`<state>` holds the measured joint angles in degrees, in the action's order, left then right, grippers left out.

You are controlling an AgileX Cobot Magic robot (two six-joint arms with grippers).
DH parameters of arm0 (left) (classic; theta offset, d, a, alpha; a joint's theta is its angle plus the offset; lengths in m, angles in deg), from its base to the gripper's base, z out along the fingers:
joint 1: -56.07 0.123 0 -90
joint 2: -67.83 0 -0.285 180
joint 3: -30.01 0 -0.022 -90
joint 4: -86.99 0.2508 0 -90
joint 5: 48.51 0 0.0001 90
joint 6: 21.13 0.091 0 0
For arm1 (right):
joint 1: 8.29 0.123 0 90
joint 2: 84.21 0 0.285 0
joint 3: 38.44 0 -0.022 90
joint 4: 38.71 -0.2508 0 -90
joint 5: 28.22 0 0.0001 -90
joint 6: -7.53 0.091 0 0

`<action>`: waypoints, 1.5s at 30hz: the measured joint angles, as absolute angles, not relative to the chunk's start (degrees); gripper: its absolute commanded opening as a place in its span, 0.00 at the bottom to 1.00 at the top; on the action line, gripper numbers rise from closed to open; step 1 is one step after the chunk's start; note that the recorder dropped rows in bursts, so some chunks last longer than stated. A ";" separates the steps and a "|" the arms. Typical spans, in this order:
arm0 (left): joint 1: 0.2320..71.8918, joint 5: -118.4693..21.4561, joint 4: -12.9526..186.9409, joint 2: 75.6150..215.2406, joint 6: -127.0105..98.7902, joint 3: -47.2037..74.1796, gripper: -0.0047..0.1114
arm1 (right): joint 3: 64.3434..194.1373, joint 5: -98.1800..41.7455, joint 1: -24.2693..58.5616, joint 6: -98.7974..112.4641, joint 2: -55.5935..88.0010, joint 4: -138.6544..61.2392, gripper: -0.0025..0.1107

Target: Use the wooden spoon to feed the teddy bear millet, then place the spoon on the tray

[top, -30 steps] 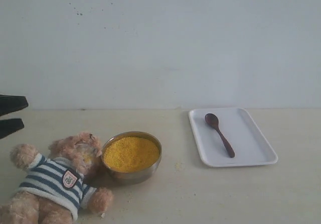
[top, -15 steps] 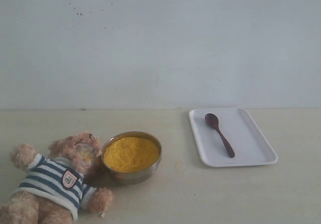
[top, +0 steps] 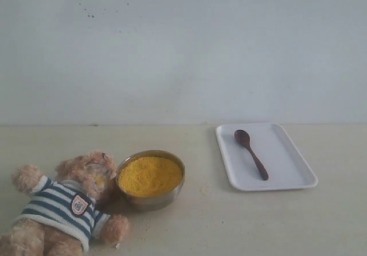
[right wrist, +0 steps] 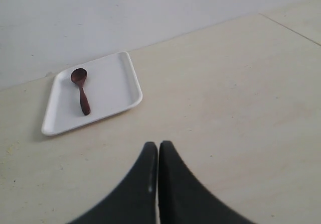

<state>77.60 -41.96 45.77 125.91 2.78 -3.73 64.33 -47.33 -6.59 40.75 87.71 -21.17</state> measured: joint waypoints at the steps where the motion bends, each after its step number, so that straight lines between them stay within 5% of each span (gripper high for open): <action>1: 76.65 -42.10 46.40 125.17 2.41 -3.73 0.07 | 64.33 -47.33 -6.59 40.75 87.71 -20.88 0.02; 20: 53.57 -23.09 47.39 91.97 7.08 -7.08 0.07 | 64.33 -47.33 -6.59 40.75 87.71 -20.50 0.02; 45: 52.30 -13.36 50.49 86.37 12.12 -14.30 0.07 | 64.33 -47.33 -6.59 40.75 87.71 -20.50 0.02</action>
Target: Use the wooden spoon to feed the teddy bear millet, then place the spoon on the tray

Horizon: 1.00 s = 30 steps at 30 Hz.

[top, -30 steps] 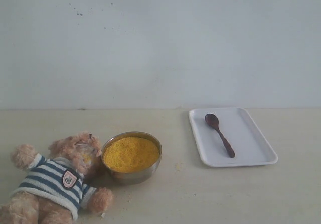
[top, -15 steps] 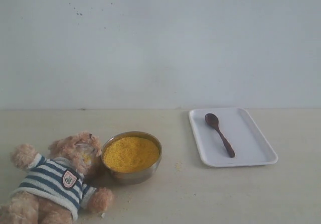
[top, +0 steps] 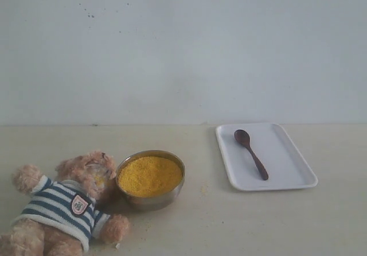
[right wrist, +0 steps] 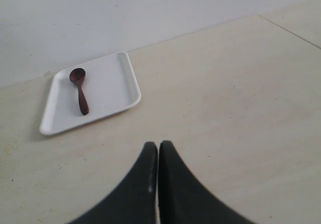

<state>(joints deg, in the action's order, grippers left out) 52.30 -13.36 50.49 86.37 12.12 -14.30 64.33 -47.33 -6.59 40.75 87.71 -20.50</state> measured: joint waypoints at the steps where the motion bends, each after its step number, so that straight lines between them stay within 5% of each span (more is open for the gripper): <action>1: 52.30 -14.48 50.61 86.37 13.81 -14.30 0.07 | 64.33 -47.33 -6.59 40.75 87.71 -20.50 0.02; 10: 52.79 -24.62 73.76 86.37 0.19 -18.58 0.07 | 64.33 -47.33 -6.59 40.75 87.71 -20.50 0.02; 21: 52.79 -45.88 84.42 76.79 -17.13 -44.44 0.07 | 64.33 -47.33 -6.59 40.75 87.71 -20.50 0.02; 30: 52.79 -34.92 86.99 75.79 -23.14 -46.95 0.07 | 64.33 -47.33 -6.59 40.75 87.71 -20.50 0.02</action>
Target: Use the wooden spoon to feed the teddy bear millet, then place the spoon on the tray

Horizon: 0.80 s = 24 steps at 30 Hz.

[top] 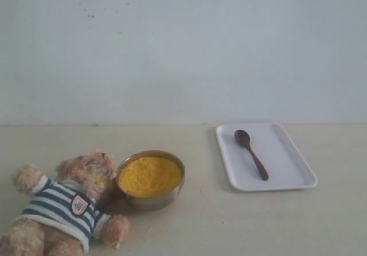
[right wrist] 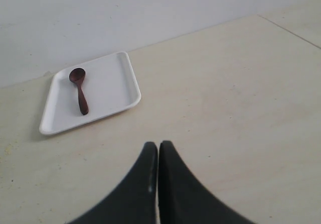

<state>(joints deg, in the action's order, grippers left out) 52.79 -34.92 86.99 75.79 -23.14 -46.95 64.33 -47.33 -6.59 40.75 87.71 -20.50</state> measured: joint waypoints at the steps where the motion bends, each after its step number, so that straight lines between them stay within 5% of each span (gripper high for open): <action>1: 52.79 -32.55 86.99 75.79 -23.16 -47.00 0.07 | 64.33 -47.33 -6.59 40.75 87.71 -20.50 0.02; 24: 52.79 -30.50 86.58 75.79 -23.16 -47.23 0.07 | 64.33 -47.64 -6.59 39.94 87.71 -22.62 0.02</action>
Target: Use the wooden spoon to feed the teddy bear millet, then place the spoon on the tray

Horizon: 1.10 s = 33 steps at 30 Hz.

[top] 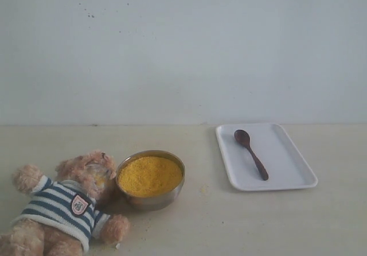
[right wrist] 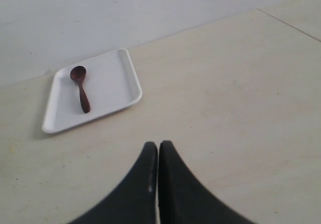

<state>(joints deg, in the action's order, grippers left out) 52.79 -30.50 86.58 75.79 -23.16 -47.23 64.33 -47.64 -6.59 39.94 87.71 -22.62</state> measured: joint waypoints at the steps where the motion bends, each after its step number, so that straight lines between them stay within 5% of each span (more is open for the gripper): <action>1: 52.79 -30.50 86.58 75.79 -23.16 -47.23 0.07 | 64.33 -46.65 -6.59 37.63 87.71 -24.01 0.02; 10: 52.79 -30.50 86.58 75.79 -23.16 -47.23 0.07 | 64.33 -47.54 -6.59 12.43 87.71 -38.11 0.02; 33: 52.68 -30.50 86.58 75.79 -23.16 -47.23 0.07 | 64.33 -48.00 -6.59 10.76 87.71 -35.71 0.02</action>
<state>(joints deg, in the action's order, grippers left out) 52.68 -30.50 86.58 75.79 -23.16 -47.23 64.33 -48.00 -6.59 10.76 87.71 -35.71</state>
